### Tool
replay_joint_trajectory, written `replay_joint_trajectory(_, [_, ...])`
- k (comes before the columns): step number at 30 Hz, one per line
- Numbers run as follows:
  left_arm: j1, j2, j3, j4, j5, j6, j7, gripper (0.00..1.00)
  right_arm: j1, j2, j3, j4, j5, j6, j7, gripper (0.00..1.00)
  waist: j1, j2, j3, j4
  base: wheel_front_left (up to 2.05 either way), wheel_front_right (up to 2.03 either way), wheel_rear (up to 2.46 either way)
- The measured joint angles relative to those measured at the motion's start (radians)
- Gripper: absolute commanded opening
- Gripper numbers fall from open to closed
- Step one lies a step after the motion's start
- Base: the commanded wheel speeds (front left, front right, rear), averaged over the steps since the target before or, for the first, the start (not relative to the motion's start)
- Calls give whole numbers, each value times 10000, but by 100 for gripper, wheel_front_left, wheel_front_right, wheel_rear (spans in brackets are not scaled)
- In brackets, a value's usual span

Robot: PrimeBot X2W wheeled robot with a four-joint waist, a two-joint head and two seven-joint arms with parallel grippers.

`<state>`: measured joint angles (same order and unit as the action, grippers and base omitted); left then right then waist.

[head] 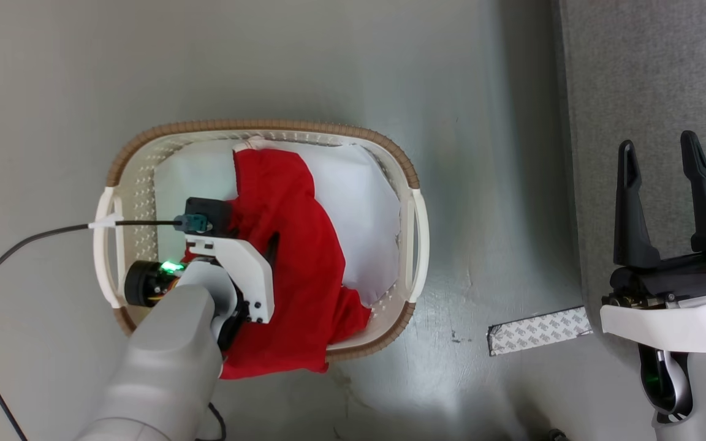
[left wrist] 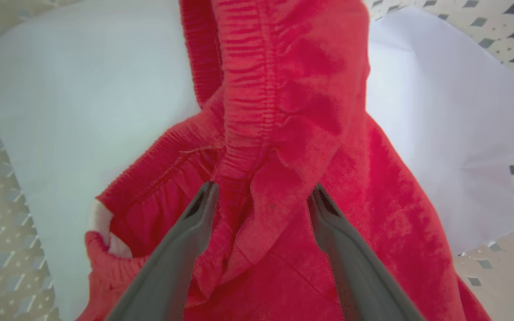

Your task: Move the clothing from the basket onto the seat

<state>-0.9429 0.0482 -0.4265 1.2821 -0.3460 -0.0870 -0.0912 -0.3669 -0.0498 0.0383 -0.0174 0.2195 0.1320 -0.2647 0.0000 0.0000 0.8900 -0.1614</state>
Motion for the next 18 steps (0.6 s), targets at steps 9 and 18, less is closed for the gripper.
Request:
replay_joint_trajectory(9, [-194,0,-372,-40,-288,-67,-73,97,12,2,-65,-188,-127,-2,-6,100,0,0,335,19,1,1,1])
replay_joint_trajectory(18, [-59,-6,-1195,-719,-1081,-380,-199,0,191,2,-182,-316,-635,-2,-4,100,0,0,411,447,9,9,9])
